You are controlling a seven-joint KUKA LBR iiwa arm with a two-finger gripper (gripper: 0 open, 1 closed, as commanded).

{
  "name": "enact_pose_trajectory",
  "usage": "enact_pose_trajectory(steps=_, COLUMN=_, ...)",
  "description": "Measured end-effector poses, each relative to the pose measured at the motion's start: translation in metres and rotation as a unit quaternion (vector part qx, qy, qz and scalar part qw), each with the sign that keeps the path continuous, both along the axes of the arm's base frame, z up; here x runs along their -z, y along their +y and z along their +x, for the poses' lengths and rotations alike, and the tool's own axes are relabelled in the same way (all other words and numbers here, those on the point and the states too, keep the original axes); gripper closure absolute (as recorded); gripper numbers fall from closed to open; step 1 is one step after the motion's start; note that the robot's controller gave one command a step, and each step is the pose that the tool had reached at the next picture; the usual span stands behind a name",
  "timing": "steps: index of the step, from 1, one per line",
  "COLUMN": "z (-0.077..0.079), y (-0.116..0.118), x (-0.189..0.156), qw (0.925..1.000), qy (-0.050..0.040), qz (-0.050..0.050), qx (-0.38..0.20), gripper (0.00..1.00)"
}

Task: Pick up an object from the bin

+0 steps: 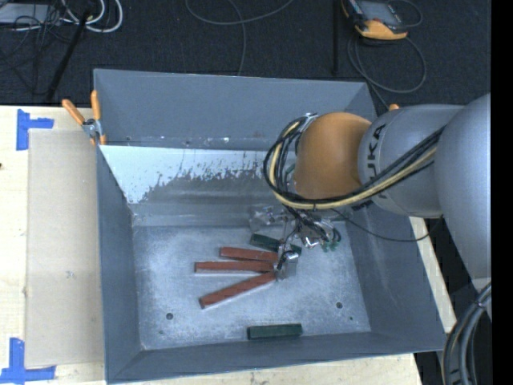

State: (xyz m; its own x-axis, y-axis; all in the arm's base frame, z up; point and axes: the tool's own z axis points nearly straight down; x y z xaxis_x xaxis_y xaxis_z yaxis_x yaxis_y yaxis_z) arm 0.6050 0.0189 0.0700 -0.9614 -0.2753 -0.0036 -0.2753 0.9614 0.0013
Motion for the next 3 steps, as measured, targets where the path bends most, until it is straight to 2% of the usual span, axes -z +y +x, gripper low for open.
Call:
enact_pose_trajectory(steps=1, z=-0.0008, y=-0.0020, x=0.0000, qw=1.0000, qy=0.0009, qz=-0.001, qx=0.000, gripper=1.00)
enact_pose_trajectory(steps=2, z=-0.0008, y=-0.0019, x=0.0001, qw=1.0000, qy=0.0008, qz=-0.001, qx=-0.001, gripper=0.00)
enact_pose_trajectory(steps=3, z=-0.0010, y=-0.0019, x=0.0003, qw=1.0000, qy=0.0014, qz=-0.001, qx=-0.001, gripper=1.00)
